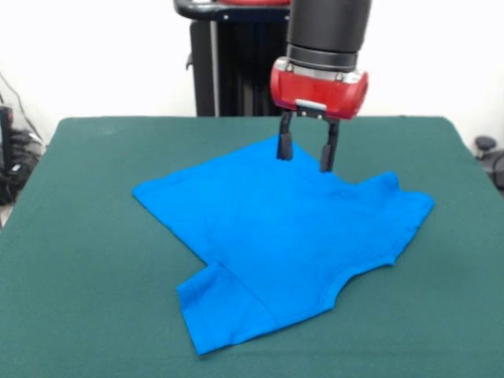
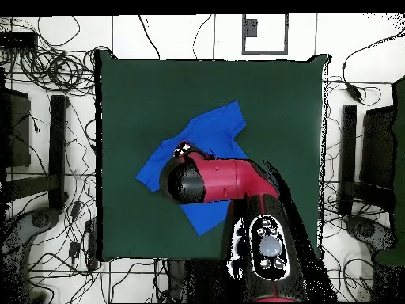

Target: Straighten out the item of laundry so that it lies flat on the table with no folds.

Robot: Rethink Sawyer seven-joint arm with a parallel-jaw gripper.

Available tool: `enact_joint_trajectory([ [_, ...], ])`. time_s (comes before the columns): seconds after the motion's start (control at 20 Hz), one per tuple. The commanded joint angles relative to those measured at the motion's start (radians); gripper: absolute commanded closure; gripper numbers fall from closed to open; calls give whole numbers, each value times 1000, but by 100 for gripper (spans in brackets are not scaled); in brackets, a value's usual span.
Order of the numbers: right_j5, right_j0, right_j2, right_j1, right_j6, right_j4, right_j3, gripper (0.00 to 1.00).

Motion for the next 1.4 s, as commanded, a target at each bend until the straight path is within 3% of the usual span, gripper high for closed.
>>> enact_joint_trajectory([
  [0.05,-85,69,-2,99,197,39,119,0],
  [1.4,-130,165,-43,143,202,182,98,0],
])
